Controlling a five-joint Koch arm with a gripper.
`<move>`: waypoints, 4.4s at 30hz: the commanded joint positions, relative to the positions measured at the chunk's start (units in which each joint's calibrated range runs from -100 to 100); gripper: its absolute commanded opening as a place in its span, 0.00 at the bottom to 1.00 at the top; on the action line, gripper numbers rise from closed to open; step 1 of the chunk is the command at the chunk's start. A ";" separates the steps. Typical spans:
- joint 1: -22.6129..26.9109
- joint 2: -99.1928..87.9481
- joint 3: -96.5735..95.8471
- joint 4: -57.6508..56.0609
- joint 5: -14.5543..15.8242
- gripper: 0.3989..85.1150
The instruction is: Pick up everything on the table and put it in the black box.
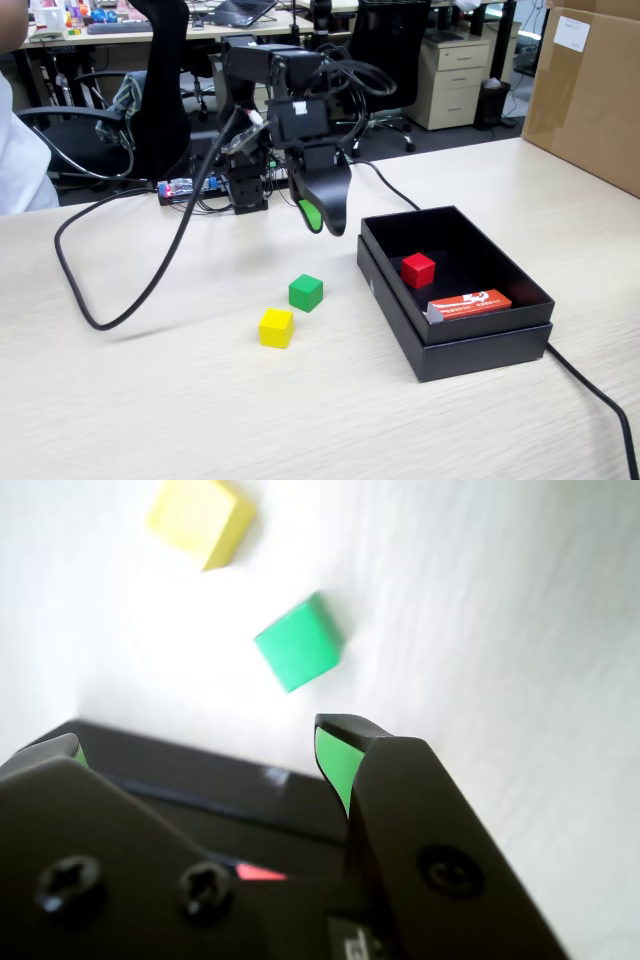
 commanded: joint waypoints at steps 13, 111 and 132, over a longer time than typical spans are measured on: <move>-1.61 3.06 -8.11 1.83 0.24 0.57; -2.20 -5.89 5.58 -4.30 2.39 0.58; -7.18 28.88 22.53 -2.66 2.10 0.57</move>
